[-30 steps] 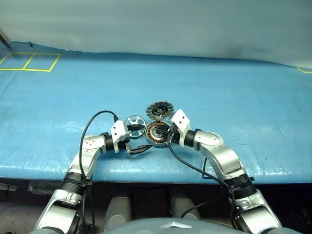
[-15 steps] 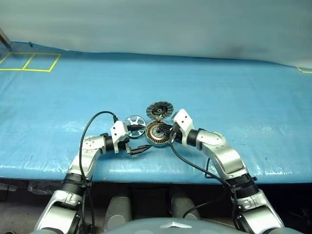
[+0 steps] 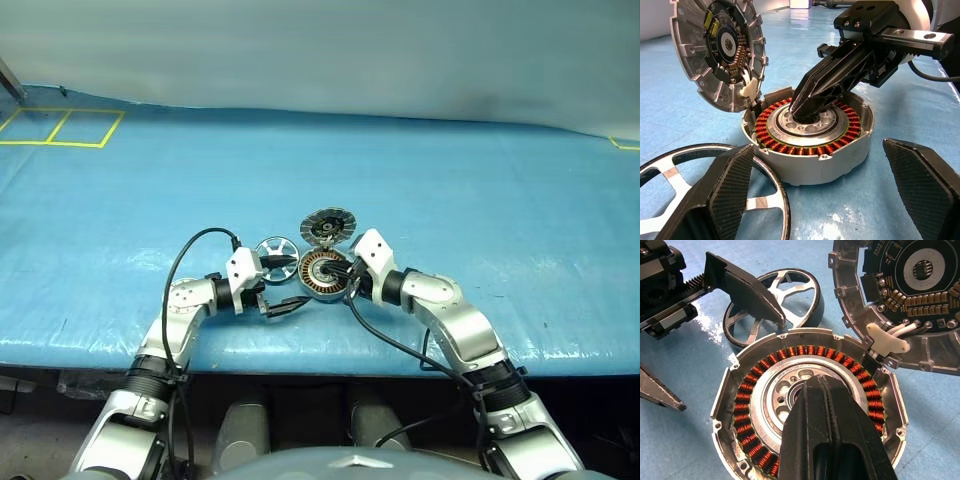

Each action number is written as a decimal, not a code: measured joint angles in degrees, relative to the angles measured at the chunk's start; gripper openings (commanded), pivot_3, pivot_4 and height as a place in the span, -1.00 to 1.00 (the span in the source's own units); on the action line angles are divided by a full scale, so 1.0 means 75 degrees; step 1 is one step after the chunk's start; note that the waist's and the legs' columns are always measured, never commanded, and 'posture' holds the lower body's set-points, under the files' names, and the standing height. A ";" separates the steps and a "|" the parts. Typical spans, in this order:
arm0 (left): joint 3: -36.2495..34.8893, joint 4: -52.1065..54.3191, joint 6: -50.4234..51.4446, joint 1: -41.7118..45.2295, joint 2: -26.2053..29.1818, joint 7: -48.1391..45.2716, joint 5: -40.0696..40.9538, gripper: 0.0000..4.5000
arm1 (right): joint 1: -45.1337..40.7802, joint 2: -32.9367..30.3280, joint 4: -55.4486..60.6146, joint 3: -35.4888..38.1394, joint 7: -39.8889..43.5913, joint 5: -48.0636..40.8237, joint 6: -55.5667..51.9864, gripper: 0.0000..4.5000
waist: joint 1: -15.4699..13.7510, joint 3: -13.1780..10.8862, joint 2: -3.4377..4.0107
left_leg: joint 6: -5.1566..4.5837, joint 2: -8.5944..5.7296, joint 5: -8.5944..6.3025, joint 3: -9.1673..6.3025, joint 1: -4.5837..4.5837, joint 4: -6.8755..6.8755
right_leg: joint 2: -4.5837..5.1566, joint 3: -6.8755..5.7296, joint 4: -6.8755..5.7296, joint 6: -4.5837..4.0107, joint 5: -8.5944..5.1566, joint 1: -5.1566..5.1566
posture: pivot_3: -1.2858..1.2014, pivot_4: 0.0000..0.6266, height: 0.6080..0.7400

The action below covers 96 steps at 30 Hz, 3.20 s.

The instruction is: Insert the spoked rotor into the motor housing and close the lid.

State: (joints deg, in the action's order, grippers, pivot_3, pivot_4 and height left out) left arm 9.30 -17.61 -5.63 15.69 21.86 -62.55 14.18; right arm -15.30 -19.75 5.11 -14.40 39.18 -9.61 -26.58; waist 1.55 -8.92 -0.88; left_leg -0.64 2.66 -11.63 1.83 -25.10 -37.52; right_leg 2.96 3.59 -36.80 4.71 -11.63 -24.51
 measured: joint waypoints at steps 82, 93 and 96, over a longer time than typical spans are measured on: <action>0.2453 -0.6438 -0.3444 0.7464 0.0693 -0.3551 -0.4008 1.00 | 0.1520 0.0063 0.0677 0.0269 -0.0111 -0.0406 0.1651 0.25 | -0.0047 -0.0035 -0.0054 | -0.0004 -0.0002 -0.0001 -0.0028 -0.0051 -0.0025 | -0.0018 -0.0002 -0.0003 0.0002 -0.0004 -0.0019 | 0.03 -0.52 1.00; 0.2354 -0.6731 -0.3706 0.7471 0.0392 -0.3363 -0.4065 1.00 | 0.1654 0.0081 0.0906 0.0266 -0.0288 -0.0342 0.1651 0.25 | -0.0038 -0.0035 -0.0055 | -0.0005 -0.0002 -0.0002 -0.0033 -0.0055 -0.0042 | -0.0020 -0.0002 -0.0012 0.0006 -0.0001 -0.0016 | 0.03 -0.52 1.00; 0.2311 -0.6790 -0.3718 0.7471 0.0394 -0.3403 -0.4068 1.00 | 0.1654 0.0100 0.0910 0.0266 -0.0316 -0.0329 0.1652 0.25 | -0.0041 -0.0035 -0.0055 | -0.0005 -0.0002 -0.0002 -0.0033 -0.0055 -0.0043 | -0.0020 -0.0002 -0.0012 0.0006 -0.0001 -0.0015 | 0.03 -0.52 1.00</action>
State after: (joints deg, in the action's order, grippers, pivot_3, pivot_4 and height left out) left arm 26.64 -68.54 -33.51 71.72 24.81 -88.08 -16.32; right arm -2.90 -19.00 11.94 -12.41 36.81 -12.08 -14.19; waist 1.24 -9.19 -1.30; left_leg -0.68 2.64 -11.64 1.58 -25.51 -37.85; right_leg 2.80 3.58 -36.89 4.75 -11.63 -24.63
